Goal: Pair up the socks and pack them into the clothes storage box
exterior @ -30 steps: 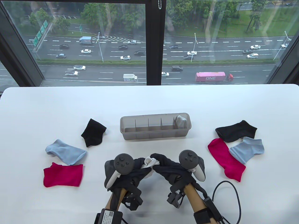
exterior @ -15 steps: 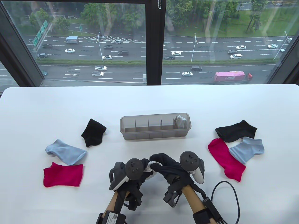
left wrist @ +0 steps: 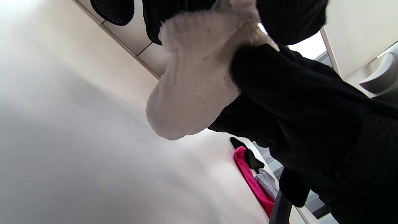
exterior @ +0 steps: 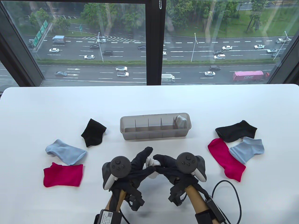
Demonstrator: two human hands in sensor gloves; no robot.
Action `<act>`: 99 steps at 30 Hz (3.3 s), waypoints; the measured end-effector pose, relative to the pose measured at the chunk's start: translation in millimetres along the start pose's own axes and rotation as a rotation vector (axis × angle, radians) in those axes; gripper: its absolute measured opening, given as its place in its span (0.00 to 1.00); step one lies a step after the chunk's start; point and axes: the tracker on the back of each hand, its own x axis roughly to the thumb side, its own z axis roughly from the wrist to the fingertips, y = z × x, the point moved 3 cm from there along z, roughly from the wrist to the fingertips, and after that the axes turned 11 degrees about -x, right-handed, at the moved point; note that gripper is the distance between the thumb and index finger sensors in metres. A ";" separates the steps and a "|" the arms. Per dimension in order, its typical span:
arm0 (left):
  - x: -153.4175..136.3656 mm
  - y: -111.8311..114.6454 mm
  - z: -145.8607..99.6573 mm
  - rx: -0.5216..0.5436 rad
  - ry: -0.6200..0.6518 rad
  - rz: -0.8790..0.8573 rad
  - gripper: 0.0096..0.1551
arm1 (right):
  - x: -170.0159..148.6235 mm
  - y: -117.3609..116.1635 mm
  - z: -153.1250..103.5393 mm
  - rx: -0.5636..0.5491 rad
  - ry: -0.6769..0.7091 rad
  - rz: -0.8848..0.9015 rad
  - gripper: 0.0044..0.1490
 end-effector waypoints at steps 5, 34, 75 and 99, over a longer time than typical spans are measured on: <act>-1.8 -9.2 -2.8 0.095 -0.038 0.068 0.24 | -3.4 -6.4 0.8 0.055 -0.035 0.081 0.34; -3.4 -4.8 -1.8 0.093 -0.271 0.516 0.40 | -19.5 40.2 4.3 -0.067 -0.128 0.044 0.34; -28.7 -10.3 -0.9 -0.012 -0.487 0.640 0.45 | -13.7 93.1 70.5 -0.506 -0.455 -0.581 0.42; -19.4 -5.9 5.4 -0.048 -0.433 0.625 0.48 | -128.8 103.7 15.1 -0.113 -0.691 -0.813 0.26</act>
